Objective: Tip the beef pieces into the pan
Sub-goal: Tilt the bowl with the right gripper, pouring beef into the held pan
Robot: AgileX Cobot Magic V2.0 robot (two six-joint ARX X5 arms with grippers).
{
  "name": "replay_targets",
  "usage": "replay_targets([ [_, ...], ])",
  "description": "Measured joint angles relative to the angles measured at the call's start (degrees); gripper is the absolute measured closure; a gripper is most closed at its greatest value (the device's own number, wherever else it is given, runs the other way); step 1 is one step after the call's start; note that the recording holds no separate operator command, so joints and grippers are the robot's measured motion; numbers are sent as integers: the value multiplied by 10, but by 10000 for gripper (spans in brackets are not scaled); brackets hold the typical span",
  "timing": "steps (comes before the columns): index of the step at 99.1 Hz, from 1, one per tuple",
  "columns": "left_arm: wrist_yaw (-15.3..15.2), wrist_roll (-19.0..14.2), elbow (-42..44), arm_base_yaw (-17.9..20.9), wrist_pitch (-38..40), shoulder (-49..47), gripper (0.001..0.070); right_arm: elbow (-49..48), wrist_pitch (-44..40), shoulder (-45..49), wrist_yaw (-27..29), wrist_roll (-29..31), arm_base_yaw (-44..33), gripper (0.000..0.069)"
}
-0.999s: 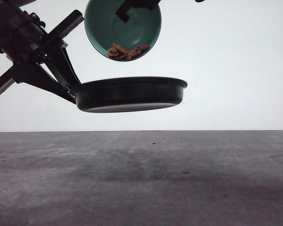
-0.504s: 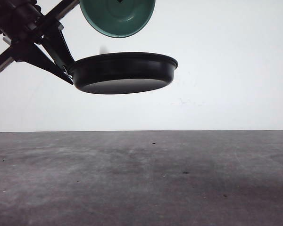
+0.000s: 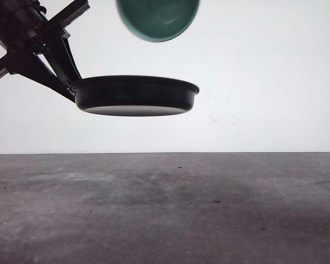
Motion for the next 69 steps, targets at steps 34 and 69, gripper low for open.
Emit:
replay_targets([
  [34, -8, 21, 0, 0, 44, 0, 653, 34, -467, -209, -213, 482, -297, 666],
  [69, -8, 34, 0, 0, 50, 0, 653, -66, -703, -62, -525, 573, -696, 666],
])
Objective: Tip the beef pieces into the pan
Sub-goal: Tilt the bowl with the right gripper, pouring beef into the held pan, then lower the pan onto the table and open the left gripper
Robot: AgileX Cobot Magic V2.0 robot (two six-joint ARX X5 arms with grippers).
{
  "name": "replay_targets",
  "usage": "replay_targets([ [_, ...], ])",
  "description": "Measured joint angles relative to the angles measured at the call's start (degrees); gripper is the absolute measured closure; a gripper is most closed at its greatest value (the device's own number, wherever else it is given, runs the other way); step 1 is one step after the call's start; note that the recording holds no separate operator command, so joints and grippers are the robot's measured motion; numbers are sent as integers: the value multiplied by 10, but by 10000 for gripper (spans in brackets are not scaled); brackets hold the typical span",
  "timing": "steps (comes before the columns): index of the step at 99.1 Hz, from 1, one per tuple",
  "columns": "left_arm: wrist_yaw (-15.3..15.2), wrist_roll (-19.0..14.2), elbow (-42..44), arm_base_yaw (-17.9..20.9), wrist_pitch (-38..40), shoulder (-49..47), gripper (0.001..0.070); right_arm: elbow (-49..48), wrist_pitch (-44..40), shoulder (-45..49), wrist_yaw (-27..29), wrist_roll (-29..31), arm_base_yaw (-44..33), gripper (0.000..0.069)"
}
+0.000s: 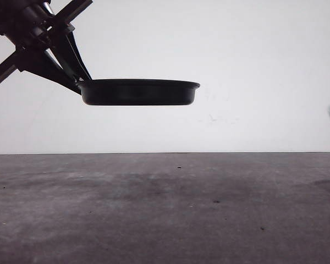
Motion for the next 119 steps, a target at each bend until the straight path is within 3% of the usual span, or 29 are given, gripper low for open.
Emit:
replay_targets([
  [33, 0, 4, 0, 0, -8, 0, 653, -32, 13, 86, -1, -17, 7, 652],
  [39, 0, 4, 0, 0, -12, 0, 653, -32, 15, 88, 3, -18, 7, 567],
  [51, 0, 8, 0, 0, -19, 0, 653, -32, 15, 89, 4, -19, 7, 249],
  [57, 0, 11, 0, 0, -19, 0, 653, -32, 14, 86, 0, -19, 7, 146],
  [65, 0, 14, 0, 0, -19, 0, 653, -27, 16, 68, -8, -19, 7, 95],
  [81, -4, 16, 0, 0, -4, 1, 653, 36, 34, -23, -30, -11, 7, 75],
  [90, -16, 17, 3, 0, 16, 10, 653, 102, 44, -87, -53, 2, 16, 107],
  [106, -21, 17, 4, 4, 28, 62, 653, 204, 60, -191, -70, 14, 55, 545],
  [112, -23, 17, 4, 4, 27, 87, 653, 232, 78, -224, -73, 14, 73, 623],
  [119, -24, 17, 4, 4, 27, 114, 653, 256, 91, -256, -72, 14, 88, 658],
])
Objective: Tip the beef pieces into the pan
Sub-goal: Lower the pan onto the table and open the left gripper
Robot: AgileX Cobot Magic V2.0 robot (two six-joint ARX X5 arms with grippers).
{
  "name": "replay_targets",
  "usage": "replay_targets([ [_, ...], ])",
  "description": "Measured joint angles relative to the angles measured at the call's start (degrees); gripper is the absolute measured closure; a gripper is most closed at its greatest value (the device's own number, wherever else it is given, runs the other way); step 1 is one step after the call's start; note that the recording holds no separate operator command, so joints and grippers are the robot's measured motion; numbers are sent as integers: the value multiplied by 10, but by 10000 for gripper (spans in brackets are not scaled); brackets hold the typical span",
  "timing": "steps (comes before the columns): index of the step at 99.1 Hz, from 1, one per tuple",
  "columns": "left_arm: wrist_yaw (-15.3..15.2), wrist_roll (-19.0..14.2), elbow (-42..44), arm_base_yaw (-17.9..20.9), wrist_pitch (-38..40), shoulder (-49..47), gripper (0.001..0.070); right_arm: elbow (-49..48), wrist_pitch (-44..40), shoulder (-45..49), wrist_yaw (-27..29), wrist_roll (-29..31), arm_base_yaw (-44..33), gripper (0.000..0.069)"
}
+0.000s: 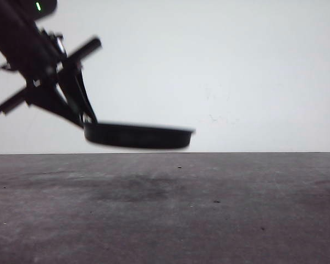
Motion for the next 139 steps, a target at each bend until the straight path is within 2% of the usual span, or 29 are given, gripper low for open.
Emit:
replay_targets([
  [14, 0, 0, 0, 0, 0, 48, 654, 13, -6, -52, 5, 0, 9, 674],
  [34, 0, 13, 0, 0, -8, 70, 654, 7, -101, -58, 12, -16, 9, 676],
  [45, 0, 15, 0, 0, -11, 70, 636, 7, -119, -57, 12, -21, 9, 676],
  [50, 1, 14, 0, 0, -13, 70, 557, 7, -117, -55, 12, -21, 9, 676],
  [61, 1, 13, 0, 0, -21, 70, 237, 7, -106, -53, 12, -22, 9, 676],
  [65, 2, 13, 0, 0, -24, 70, 151, 7, -105, -51, 12, -22, 9, 676],
  [71, 2, 13, 0, 0, -36, 70, 72, 7, -105, -49, 12, -22, 9, 676],
  [80, -6, 12, 0, 0, -55, 66, 15, 7, -101, -45, 12, -21, 9, 676],
  [92, -55, 13, 0, 8, -66, 23, 15, 7, -102, -44, 12, -21, 9, 676],
  [114, -146, 37, 5, 52, -43, -139, 15, 7, -101, -30, 12, -23, 9, 676],
  [121, -159, 52, 10, 64, -33, -193, 15, 7, -101, -23, 12, -30, 9, 676],
  [129, -160, 81, 13, 73, -25, -257, 20, 7, -101, -15, 14, -47, 11, 676],
  [132, -160, 100, 14, 74, -28, -284, 69, 6, -101, -14, 23, -56, 14, 676],
  [139, -160, 124, 15, 74, -36, -338, 277, 2, -102, -14, 54, -85, 24, 676],
])
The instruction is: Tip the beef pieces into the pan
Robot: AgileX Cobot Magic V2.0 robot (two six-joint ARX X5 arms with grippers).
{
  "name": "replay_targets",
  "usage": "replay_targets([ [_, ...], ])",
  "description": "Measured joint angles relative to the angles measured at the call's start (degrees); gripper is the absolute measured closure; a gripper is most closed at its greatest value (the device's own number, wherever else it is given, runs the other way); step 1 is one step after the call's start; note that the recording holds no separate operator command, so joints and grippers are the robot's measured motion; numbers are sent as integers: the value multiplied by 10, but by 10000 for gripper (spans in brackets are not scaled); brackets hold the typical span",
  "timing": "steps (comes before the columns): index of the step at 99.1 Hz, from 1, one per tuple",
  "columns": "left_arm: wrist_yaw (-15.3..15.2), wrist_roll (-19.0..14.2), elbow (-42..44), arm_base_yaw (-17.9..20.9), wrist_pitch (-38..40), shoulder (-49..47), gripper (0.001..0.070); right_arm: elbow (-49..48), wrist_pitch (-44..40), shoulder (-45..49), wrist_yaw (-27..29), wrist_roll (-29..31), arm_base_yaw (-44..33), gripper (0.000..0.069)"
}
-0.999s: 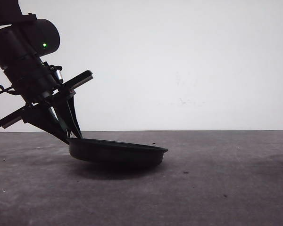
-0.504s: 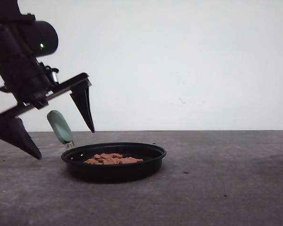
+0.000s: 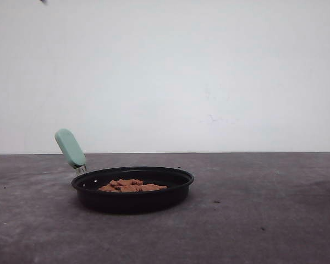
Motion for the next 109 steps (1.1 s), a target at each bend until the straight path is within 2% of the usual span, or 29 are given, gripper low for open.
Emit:
replay_targets([
  [7, -1, 12, 0, 0, -3, -49, 489, -1, -2, -5, 31, -36, 13, 676],
  [11, -3, 15, 0, -3, -3, -74, 585, -3, -2, -10, 42, -53, 19, 676],
  [15, -14, 23, -1, -8, -1, -99, 638, -6, -1, -19, 49, -69, 26, 676],
  [20, -37, 38, -9, -14, 5, -131, 667, -14, -1, -31, 53, -89, 33, 676],
  [32, -80, 63, -78, -14, 3, -222, 684, -40, 7, -76, 51, -141, 48, 676],
  [42, -117, 61, -176, -13, -4, -297, 687, -81, 16, -133, 17, -165, 50, 676],
  [53, -106, 44, -264, -13, -14, -365, 687, -113, -15, -181, -2, -171, 51, 676],
  [64, -102, 7, -268, -13, -11, -407, 687, -117, -47, -191, 2, -171, 51, 676],
  [71, -111, -7, -259, -13, 2, -424, 687, -117, -46, -198, 2, -171, 56, 676],
  [77, -120, -12, -259, -13, 4, -428, 687, -117, -45, -205, 1, -171, 57, 676],
  [109, -120, -20, -259, -13, -3, -431, 687, -117, -42, -209, 1, -171, 57, 676],
])
